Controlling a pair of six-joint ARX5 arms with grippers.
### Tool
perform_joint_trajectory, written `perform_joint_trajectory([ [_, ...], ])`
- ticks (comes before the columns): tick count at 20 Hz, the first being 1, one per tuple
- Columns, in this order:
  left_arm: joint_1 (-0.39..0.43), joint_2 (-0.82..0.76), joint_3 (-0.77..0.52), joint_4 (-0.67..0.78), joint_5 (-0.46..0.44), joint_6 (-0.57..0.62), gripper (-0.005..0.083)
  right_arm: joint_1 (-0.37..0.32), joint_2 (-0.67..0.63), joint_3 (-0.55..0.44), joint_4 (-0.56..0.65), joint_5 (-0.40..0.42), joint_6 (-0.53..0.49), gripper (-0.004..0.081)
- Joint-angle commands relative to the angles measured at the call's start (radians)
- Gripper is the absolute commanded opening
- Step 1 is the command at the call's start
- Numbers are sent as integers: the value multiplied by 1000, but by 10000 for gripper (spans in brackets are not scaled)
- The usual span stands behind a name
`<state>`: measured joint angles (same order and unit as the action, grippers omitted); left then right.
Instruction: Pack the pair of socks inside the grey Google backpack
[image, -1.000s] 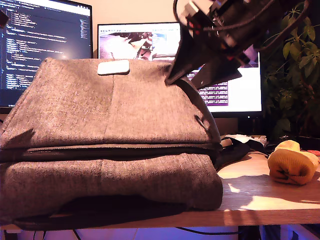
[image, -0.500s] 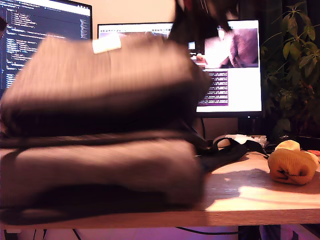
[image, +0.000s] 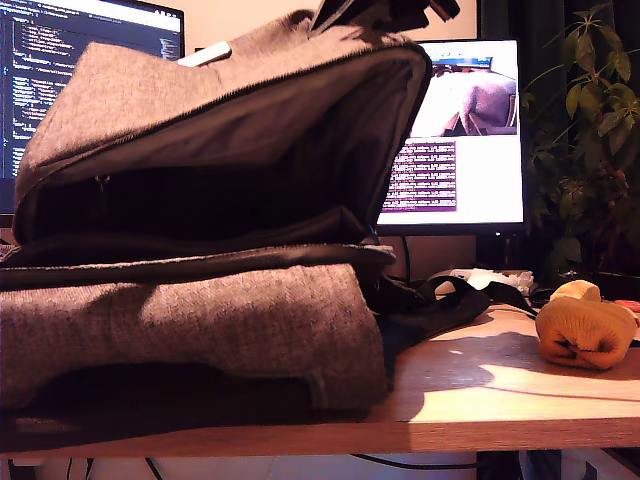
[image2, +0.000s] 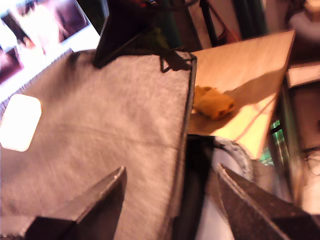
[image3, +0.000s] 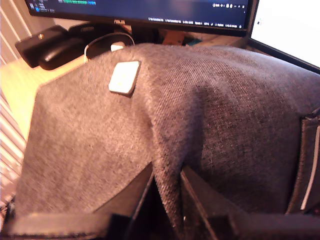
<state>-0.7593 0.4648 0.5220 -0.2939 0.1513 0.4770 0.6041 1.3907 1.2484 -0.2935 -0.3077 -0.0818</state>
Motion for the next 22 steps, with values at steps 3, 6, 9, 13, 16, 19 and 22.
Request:
perform_joint_trajectory([
  [3, -93, 143, -9, 102, -92, 88, 519, 11, -4, 57, 47, -14, 4, -13],
  [6, -164, 282, -9, 209, -223, 181, 519, 11, -4, 57, 49, -14, 5, -13],
  [9, -193, 412, -9, 302, -355, 217, 519, 11, -4, 57, 49, -14, 6, -13],
  [13, -199, 545, -9, 473, -560, 265, 503, 11, -4, 58, 48, -15, 6, -13],
  [16, -200, 576, -8, 563, -692, 295, 175, 11, -4, 59, 48, -15, 6, -13],
  [19, -200, 561, 19, 563, -690, 299, -24, 11, -4, 59, 42, -15, 3, -13],
  [22, -200, 554, 71, 547, -690, 299, -24, 11, -4, 59, 31, -14, 4, 31],
])
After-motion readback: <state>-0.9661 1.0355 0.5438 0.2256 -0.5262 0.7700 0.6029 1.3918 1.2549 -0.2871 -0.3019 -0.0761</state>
